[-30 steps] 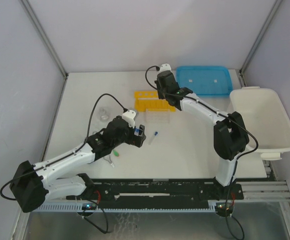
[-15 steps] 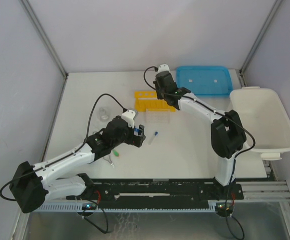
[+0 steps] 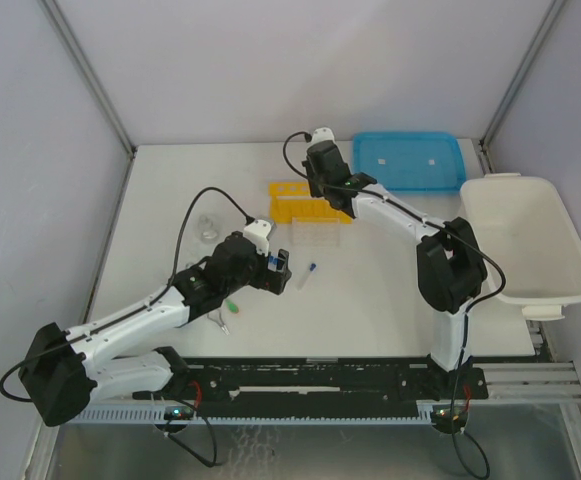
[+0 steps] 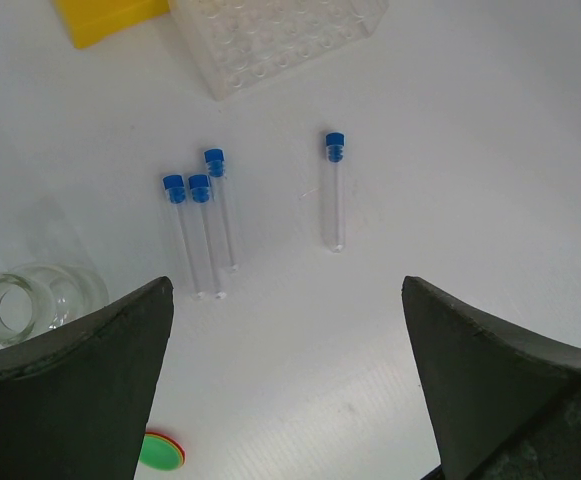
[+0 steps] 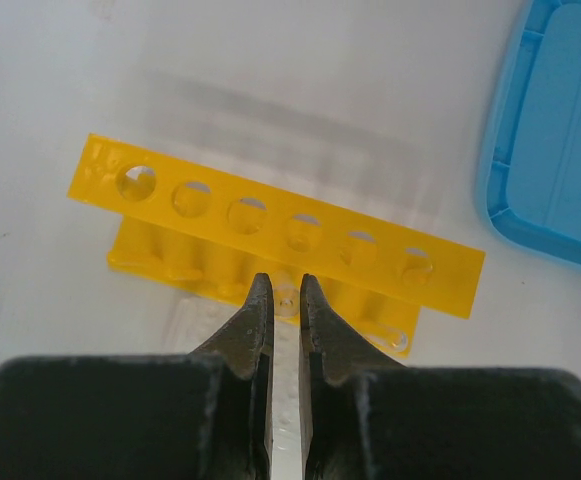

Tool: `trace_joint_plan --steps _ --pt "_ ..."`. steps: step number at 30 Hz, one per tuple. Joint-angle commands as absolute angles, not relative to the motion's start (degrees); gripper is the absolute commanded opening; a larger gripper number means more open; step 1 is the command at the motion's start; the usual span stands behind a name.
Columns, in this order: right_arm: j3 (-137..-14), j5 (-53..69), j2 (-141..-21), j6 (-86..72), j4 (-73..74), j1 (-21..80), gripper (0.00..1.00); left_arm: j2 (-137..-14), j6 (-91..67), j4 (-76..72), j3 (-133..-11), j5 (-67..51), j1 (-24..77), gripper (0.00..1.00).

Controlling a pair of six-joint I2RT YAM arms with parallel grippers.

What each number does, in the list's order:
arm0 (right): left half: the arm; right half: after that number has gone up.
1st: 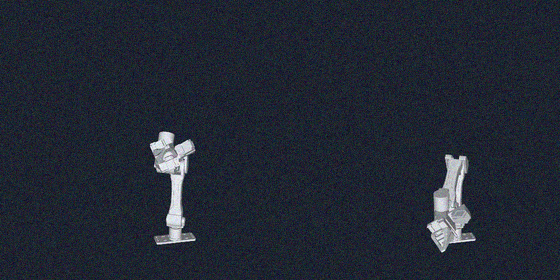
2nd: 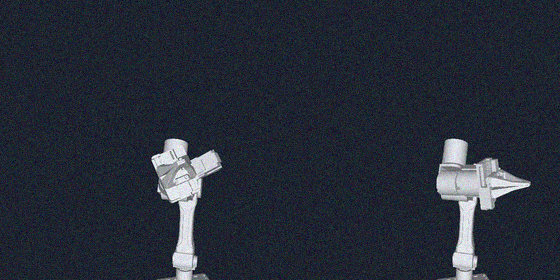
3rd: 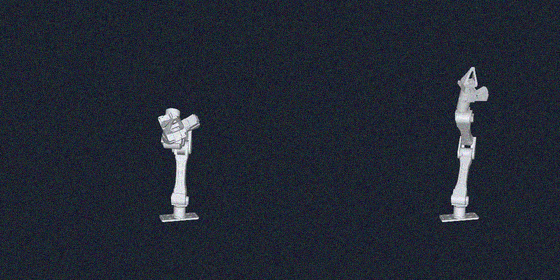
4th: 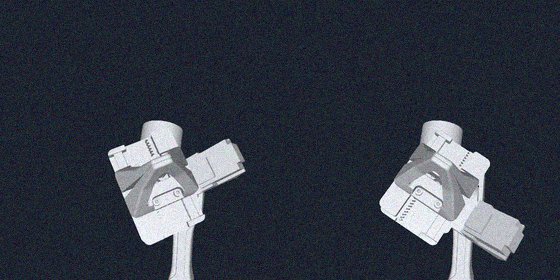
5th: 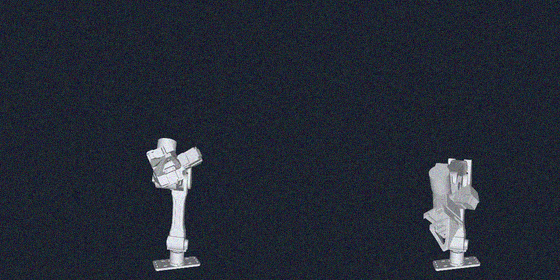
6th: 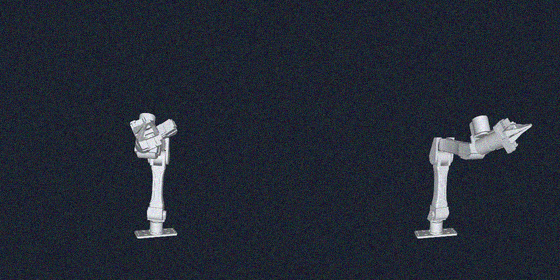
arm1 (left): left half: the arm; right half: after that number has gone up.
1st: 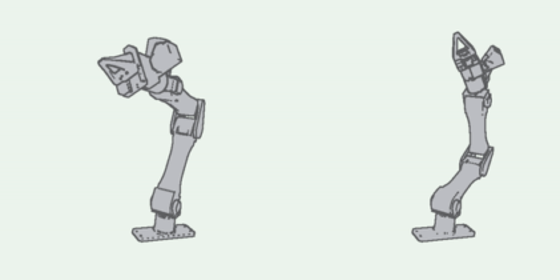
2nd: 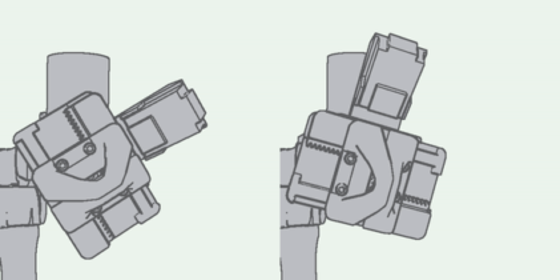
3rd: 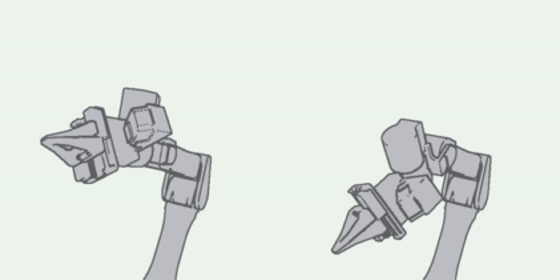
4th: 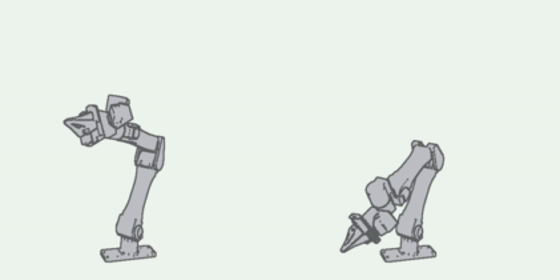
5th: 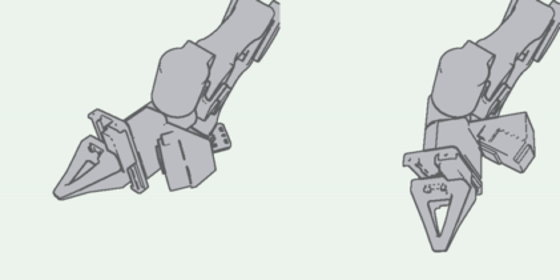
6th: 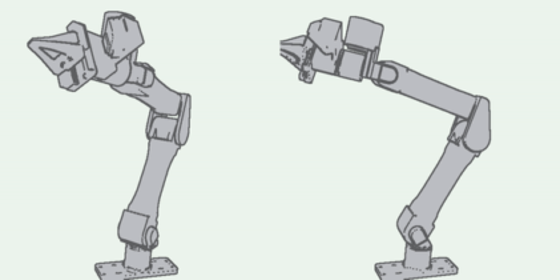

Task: Organize the chemistry lab equipment
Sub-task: Insert the test tube into the slot of the test tube rack.

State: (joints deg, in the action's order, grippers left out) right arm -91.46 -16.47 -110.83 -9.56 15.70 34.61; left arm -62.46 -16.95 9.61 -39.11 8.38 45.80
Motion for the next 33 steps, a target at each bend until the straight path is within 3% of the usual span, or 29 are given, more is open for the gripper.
trace_joint_plan --steps 1,33 --pt "-93.8 -17.1 -110.7 -9.1 14.8 35.2 0.0 -61.3 -16.4 8.3 -39.7 8.2 45.3 1.0" --pt "-91.8 -19.3 -110.3 -9.1 15.7 35.3 0.0 -63.1 -16.9 7.1 -39.1 6.8 45.3 1.0"
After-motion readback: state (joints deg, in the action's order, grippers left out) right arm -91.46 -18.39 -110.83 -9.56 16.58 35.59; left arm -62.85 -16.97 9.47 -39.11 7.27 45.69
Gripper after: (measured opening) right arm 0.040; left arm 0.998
